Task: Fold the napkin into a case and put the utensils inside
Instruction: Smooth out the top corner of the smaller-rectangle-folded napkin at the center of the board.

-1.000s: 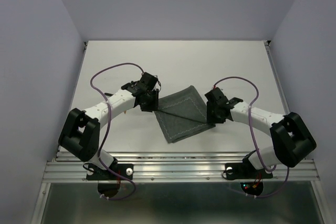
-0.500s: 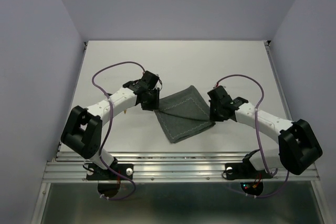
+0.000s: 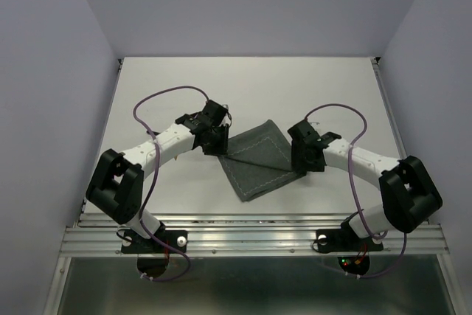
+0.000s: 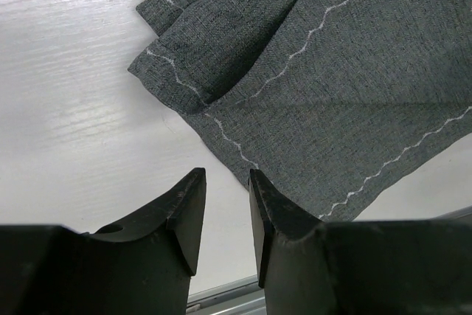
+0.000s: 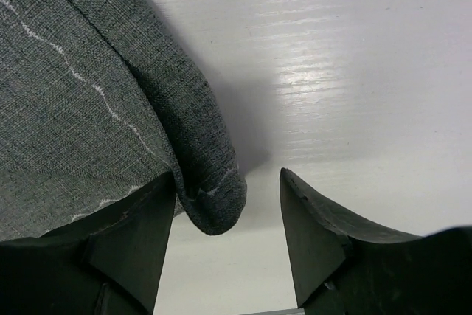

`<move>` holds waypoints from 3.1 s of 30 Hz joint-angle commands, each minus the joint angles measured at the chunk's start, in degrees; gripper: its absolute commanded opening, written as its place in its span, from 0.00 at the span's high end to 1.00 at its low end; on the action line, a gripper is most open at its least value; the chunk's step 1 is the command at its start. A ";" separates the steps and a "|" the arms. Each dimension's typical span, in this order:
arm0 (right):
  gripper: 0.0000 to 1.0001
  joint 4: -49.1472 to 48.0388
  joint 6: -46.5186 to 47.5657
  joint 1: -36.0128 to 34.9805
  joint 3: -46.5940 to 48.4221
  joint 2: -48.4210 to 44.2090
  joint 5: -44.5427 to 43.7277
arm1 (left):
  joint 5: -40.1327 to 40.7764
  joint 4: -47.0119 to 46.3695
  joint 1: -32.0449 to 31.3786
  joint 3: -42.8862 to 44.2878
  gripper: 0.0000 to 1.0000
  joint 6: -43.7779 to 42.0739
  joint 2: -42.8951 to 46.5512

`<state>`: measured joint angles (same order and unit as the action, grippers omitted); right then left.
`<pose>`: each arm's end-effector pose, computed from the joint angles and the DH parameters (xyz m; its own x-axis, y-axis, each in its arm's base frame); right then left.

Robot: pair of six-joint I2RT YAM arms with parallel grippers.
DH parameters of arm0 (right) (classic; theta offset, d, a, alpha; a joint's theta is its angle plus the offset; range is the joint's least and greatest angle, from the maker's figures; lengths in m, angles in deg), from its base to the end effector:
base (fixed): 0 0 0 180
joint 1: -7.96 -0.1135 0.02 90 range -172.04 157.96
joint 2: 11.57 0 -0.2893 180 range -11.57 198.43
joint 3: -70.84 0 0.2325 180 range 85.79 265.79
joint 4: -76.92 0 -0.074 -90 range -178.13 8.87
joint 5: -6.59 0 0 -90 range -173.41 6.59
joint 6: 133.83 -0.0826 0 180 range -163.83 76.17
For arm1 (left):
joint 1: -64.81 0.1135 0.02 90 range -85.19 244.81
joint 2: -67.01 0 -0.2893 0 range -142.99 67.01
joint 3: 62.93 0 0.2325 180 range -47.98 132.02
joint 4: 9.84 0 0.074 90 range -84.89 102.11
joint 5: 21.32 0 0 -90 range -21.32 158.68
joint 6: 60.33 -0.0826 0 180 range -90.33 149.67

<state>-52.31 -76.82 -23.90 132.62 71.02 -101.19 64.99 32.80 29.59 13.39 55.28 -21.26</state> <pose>0.2242 0.1096 0.1730 -0.9050 0.0480 -0.4228 0.0859 0.9938 -0.0710 0.2660 -0.1943 0.2270 -0.8624 0.0808 -0.4998 0.2587 0.9189 -0.2978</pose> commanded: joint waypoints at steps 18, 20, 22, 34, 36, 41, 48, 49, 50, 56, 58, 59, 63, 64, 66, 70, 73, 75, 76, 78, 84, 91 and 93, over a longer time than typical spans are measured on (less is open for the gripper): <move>0.96 -8.13 2.32 5.31 -0.68 2.49 5.74 | -0.01 -0.79 -0.46 -1.42 0.60 -0.20 1.26; 0.99 -8.04 1.88 5.31 -1.12 1.62 5.48 | -0.01 -0.79 -0.46 -1.33 0.60 -0.29 1.17; 0.99 -7.86 1.36 5.31 -1.56 -0.48 6.00 | 0.17 -0.79 -0.46 -1.16 0.60 -0.38 0.82; 0.99 -14.72 -19.82 5.31 -15.00 -19.12 23.58 | 3.07 1.67 -0.46 6.48 0.60 -2.93 -5.06; 0.99 -13.85 -21.67 5.31 -16.23 -21.23 21.75 | 2.98 1.85 -0.46 7.71 0.60 -3.19 -5.95; 0.59 -7.62 -20.27 5.31 -15.63 -18.87 15.00 | 1.66 1.50 -0.46 7.81 0.61 -3.37 -6.57; 0.49 -2.42 -17.72 4.79 -10.98 -20.10 9.70 | 0.00 1.23 -0.81 4.30 0.61 -2.05 -2.62; 0.49 -1.72 -17.55 4.79 -10.27 -20.10 9.09 | -0.27 1.15 -0.90 3.77 0.62 -1.79 -2.00; 0.49 -0.32 -17.28 4.26 -8.96 -20.36 7.95 | -0.79 1.15 -1.42 2.63 0.63 -1.09 -0.60; 0.51 2.24 -17.02 0.66 -5.88 -20.80 5.13 | -2.47 0.80 -3.27 -2.21 0.75 1.55 4.50; 0.52 2.07 -17.02 0.04 -5.35 -20.28 4.77 | -2.56 0.53 -3.36 -3.35 0.82 1.99 5.47; 0.52 1.81 -16.76 -0.74 -5.26 -19.84 5.03 | -3.08 0.27 -3.45 -4.40 0.83 2.17 6.09; 0.57 0.75 -15.88 -1.98 -5.08 -18.16 6.00 | -4.84 -1.31 -4.59 -6.25 0.89 3.13 6.88; 0.58 0.92 -15.96 -2.85 -4.91 -17.90 6.09 | -4.93 -1.66 -5.11 -6.43 0.89 3.66 6.88; 0.58 1.62 -17.10 -5.22 -4.29 -17.46 5.13 | -5.11 -2.28 -5.21 -6.69 0.90 4.01 6.71; 0.59 2.85 -18.51 -7.08 -4.11 -16.93 2.85 | -5.37 -3.25 -5.73 -6.52 0.90 4.28 5.65; 0.60 3.74 -18.34 -7.61 -3.59 -16.40 0.91 | -5.28 -4.03 -7.05 -7.22 0.90 4.72 3.90; 0.60 4.26 -18.07 -7.61 -2.54 -16.40 -0.76 | -6.59 -6.14 -7.58 -9.50 0.91 5.33 2.23; 0.60 4.35 -17.98 -7.61 -2.18 -16.40 -1.20 | -6.60 -6.93 -7.75 -9.51 0.92 5.59 2.22; 0.60 4.53 -17.90 -7.61 -1.39 -15.79 -2.78 | -6.95 -9.04 -7.67 -11.26 0.94 6.47 0.82; 0.66 4.27 -16.85 -7.61 1.07 -13.51 -3.49 | -6.25 -12.12 -7.84 -12.58 0.97 7.00 -3.22; 0.66 1.29 -15.44 -7.61 -1.30 -8.24 -2.18 | -5.37 -13.44 -7.76 -13.11 0.97 6.56 -5.95; 0.67 -0.30 -15.00 -7.61 -2.18 -7.97 0.80 | -4.85 -13.62 -7.76 -13.11 0.97 6.30 -6.39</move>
<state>-49.06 -92.95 -31.13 131.59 63.08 -102.24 57.50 19.92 22.12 1.19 62.18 -25.28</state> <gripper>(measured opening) 0.336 0.058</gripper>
